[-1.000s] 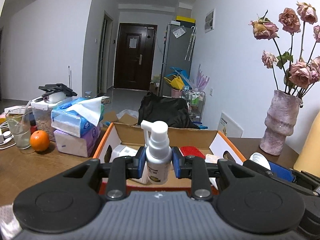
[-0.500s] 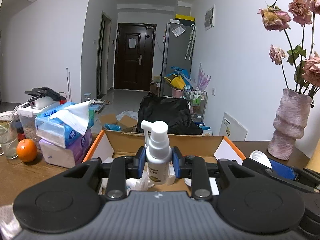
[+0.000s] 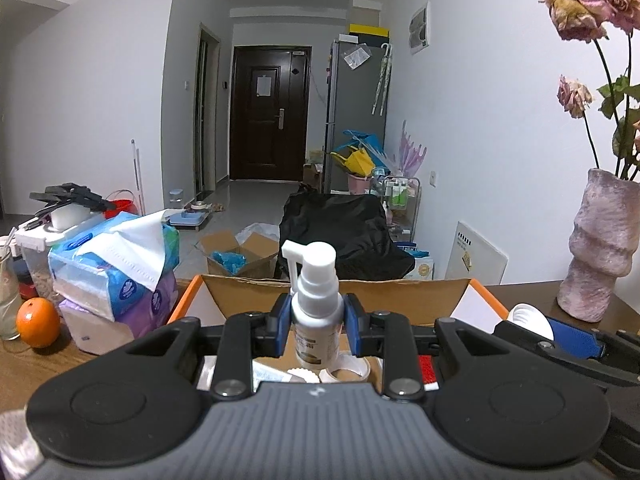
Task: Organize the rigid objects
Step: 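Open both grippers to drop the spray bottle and white cap into the box, then withdraw both grippers from the box back toward the table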
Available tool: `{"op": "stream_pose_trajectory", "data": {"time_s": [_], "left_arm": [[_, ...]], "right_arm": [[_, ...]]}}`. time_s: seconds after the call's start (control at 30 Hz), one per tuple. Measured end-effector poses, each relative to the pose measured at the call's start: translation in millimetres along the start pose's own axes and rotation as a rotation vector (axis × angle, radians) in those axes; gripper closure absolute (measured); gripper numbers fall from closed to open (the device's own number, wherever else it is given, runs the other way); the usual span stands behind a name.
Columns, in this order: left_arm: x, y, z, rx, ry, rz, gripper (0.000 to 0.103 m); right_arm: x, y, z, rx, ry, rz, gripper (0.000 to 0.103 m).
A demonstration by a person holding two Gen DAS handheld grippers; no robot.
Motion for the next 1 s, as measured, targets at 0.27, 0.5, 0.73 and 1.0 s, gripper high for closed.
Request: {"op": "stream_pose_trajectory", "data": {"time_s": [0.27, 0.5, 0.73, 1.0], "left_arm": [[2.7, -8.9, 6.4, 0.008, 0.008, 0.031, 0.034], [-1.7, -6.6, 27.1, -0.044, 0.047, 0.009, 0.0], [-1.3, -7.4, 33.1, -0.062, 0.043, 0.021, 0.0], [-1.8, 1.8, 31.7, -0.07, 0.032, 0.011, 0.0]], "right_arm": [[9.1, -12.6, -2.0, 0.005, 0.012, 0.062, 0.057], [9.8, -12.8, -9.9, 0.048, -0.005, 0.07, 0.0], [9.3, -10.9, -10.0, 0.052, -0.003, 0.071, 0.0], [5.9, -5.5, -6.9, 0.051, 0.003, 0.063, 0.0]]}}
Point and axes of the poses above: each gripper's, at about its wrist camera, not at the fingertips, and y roughly against the way its jaws point, z to its left, x to its underside, the point moved 8 cm from there along -y, roughly the way its jaws point, and after that the axes turned 6 degrees about -x, right-handed, at the moved point
